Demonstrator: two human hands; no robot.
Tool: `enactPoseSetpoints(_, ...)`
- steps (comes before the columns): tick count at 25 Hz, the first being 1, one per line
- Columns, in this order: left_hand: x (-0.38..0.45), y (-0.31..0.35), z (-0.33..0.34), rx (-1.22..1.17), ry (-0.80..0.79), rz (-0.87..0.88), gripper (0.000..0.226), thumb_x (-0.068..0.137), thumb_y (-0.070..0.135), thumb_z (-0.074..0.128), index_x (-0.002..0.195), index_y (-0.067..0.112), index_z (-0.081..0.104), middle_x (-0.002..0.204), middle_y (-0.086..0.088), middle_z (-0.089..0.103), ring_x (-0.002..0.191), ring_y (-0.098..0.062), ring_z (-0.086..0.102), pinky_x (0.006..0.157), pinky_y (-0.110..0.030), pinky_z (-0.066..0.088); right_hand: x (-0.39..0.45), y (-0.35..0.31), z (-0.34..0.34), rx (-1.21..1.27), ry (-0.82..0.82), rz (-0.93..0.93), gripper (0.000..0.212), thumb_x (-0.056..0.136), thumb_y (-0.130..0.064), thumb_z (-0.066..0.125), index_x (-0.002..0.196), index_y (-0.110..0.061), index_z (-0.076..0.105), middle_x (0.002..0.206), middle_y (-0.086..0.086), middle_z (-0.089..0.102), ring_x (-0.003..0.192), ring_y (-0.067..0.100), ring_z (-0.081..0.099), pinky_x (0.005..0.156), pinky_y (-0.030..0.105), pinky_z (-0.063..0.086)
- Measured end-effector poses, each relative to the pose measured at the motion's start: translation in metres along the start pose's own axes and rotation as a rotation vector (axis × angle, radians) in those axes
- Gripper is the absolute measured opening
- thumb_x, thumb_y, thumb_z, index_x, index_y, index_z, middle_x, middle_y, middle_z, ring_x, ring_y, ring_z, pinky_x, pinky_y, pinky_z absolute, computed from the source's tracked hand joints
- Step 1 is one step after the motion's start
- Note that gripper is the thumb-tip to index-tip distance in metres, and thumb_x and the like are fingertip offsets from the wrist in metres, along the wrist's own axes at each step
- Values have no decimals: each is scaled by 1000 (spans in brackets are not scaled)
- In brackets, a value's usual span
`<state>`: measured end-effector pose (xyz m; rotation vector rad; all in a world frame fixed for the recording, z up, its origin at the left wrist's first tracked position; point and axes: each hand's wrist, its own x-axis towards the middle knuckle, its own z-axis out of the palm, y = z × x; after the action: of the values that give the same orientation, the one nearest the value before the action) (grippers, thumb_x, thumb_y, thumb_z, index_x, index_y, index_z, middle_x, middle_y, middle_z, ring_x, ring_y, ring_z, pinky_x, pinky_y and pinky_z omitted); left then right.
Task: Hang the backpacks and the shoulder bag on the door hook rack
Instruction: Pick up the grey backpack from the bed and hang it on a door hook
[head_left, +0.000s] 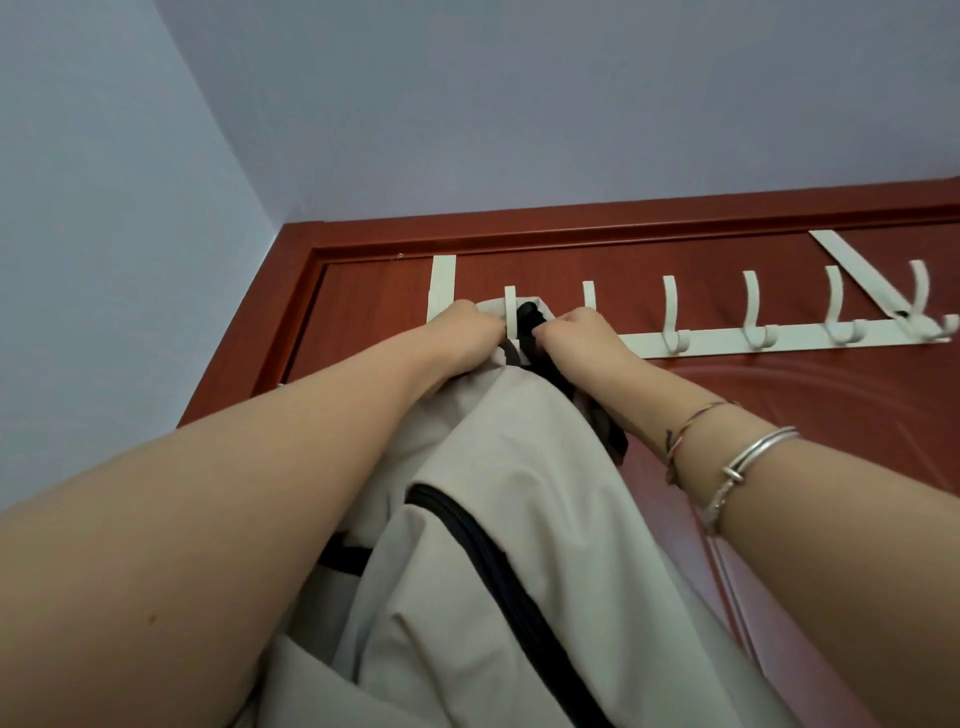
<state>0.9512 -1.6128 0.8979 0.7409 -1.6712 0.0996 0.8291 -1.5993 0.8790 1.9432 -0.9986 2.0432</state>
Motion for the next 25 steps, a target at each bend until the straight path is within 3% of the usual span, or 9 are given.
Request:
enactPoseSetpoints(4,-8,4,-5,39,-43,-64,29,81,14,48,107,4,58,70,-8,56,57,-21,53,51,-22,39,-6,4,-23,113,-149,96,9,89,-9,48,94,-5,55,75,13,53,54,21,49,52,28,45)
enactPoseSetpoints(7,-31,-12,0,99,-111,-54,36,88,19,46,123,26,44,85,-8,54,69,-22,51,60,-27,41,-22,28,-21,122,-153,17,41,87,2,37,119,-13,58,65,11,56,38,17,51,35,18,39)
enactPoseSetpoints(10,-62,-29,3,135,-121,51,51,92,26,46,139,39,30,98,4,55,78,-13,53,63,-20,44,-45,48,-13,35,-112,-126,49,86,-1,36,124,-27,55,83,7,66,70,24,63,63,29,51)
enactPoseSetpoints(12,-78,-28,-1,143,-105,78,59,94,27,47,146,37,22,123,11,49,107,-8,51,82,-12,38,-55,53,-15,9,-99,-158,48,86,-6,41,125,-31,54,110,4,65,97,24,62,84,34,48)
enactPoseSetpoints(14,-91,-23,-6,153,-92,81,64,93,27,48,149,34,18,150,4,36,132,-16,41,100,-22,32,-65,53,-22,-17,-115,-171,46,87,-13,44,127,-33,51,128,2,58,112,22,55,93,33,42)
enactPoseSetpoints(16,-111,-19,-10,180,-92,62,66,92,26,48,149,34,16,152,-1,36,127,-18,47,101,-28,34,-81,53,-33,-29,-125,-174,43,89,-18,45,129,-34,50,132,3,56,114,22,54,92,32,41)
enactPoseSetpoints(20,-165,-4,-10,200,-58,33,62,91,24,49,146,33,23,127,1,50,70,7,41,65,-10,36,-119,48,-59,-15,-114,-152,44,90,-18,44,131,-31,46,125,4,53,87,15,57,61,15,38)
enactPoseSetpoints(22,-192,10,-8,160,-32,6,58,91,22,48,145,32,29,111,10,52,74,7,45,59,-3,38,-140,45,-72,-7,-135,-137,43,90,-16,43,131,-29,46,131,6,50,91,13,50,69,21,37)
enactPoseSetpoints(25,-230,36,3,88,-90,-14,51,93,24,47,142,34,35,139,6,48,113,-4,51,75,-6,38,-174,39,-101,-13,-177,-112,41,90,-15,44,128,-28,49,132,3,50,100,12,46,78,23,36)
